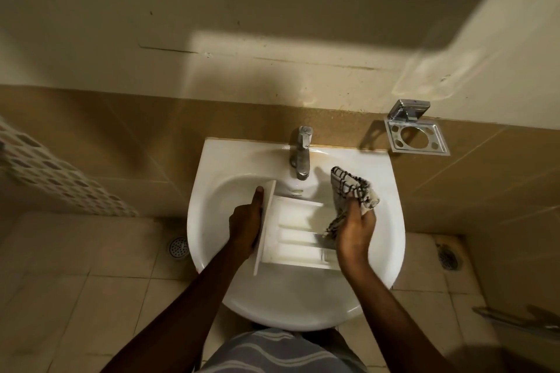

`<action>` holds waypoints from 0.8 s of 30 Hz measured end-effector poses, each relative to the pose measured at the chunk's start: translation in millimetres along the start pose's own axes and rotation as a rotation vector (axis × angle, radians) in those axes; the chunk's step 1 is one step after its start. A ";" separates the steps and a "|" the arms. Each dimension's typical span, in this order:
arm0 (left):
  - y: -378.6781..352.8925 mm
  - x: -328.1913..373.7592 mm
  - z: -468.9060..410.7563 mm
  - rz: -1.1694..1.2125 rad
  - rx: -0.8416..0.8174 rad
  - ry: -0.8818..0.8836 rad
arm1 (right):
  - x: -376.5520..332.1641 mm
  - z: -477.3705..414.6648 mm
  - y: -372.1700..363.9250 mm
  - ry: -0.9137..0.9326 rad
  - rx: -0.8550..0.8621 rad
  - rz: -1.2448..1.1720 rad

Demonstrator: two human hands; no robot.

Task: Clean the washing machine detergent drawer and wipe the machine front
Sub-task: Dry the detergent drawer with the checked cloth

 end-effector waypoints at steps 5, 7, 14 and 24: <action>2.3 5.7 -4.6 -0.070 0.056 -0.047 | 21.4 23.9 -25.9 0.194 -0.129 0.423; 0.0 5.2 -7.0 -0.084 0.051 -0.036 | 33.1 30.9 -47.0 0.294 -0.241 0.734; -5.7 3.8 -16.2 -0.129 0.035 -0.011 | 59.5 44.2 -75.8 0.291 -0.369 1.001; -3.8 2.1 -15.6 -0.061 0.032 -0.063 | 56.1 2.9 -61.0 0.221 -0.814 1.236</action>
Point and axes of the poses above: each hand's wrist, its own z-axis away from the middle knuckle, its own y-axis out of the back of the hand, x = y × z, the point moved 9 cm from there along -z, towards the middle knuckle, and after that the axes turned 3 degrees about -z, right-handed, at the moved point
